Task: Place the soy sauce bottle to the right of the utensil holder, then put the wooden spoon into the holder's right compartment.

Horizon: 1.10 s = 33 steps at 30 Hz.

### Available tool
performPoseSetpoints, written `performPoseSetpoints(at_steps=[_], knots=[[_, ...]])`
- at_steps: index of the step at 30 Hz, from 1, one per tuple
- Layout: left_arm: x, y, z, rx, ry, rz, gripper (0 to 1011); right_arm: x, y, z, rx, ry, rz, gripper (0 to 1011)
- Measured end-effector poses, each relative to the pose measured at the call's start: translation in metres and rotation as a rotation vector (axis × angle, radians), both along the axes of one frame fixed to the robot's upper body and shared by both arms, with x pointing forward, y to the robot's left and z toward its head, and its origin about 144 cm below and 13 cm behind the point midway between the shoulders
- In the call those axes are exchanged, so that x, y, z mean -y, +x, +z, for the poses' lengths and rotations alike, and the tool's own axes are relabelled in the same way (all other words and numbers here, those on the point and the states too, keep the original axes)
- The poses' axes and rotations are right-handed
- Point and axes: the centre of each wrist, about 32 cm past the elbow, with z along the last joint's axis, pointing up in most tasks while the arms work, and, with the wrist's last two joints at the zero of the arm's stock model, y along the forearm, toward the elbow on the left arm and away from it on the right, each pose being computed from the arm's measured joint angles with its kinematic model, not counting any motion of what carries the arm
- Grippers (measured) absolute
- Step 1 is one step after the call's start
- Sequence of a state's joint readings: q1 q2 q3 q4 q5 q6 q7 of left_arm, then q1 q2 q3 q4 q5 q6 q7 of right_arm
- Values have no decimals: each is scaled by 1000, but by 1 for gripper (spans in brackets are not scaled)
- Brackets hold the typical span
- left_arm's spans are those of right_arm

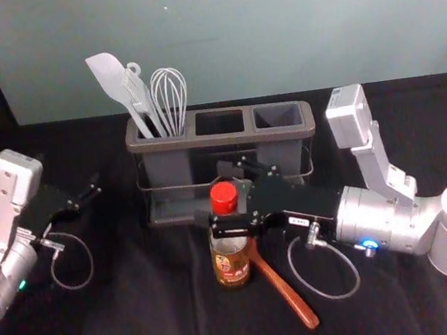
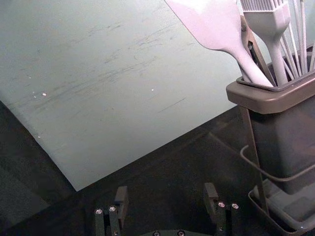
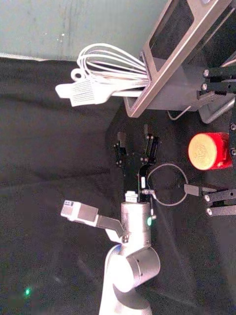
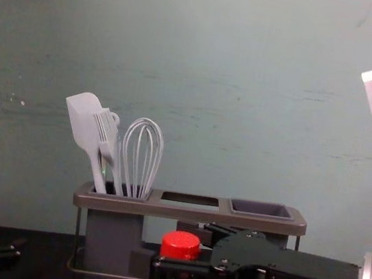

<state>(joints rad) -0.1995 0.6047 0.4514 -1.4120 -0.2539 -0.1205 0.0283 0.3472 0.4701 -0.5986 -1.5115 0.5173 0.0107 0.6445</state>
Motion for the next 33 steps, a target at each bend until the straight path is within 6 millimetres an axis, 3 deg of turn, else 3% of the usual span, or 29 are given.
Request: performPoseSetpoints(at_steps=[20, 33], knots=[[0, 0, 0, 0, 0, 0, 1005, -3, 2, -1, -4, -6, -16, 1002], [0, 0, 0, 0, 0, 0, 1005, -2, 2, -1, -4, -6, -14, 650]])
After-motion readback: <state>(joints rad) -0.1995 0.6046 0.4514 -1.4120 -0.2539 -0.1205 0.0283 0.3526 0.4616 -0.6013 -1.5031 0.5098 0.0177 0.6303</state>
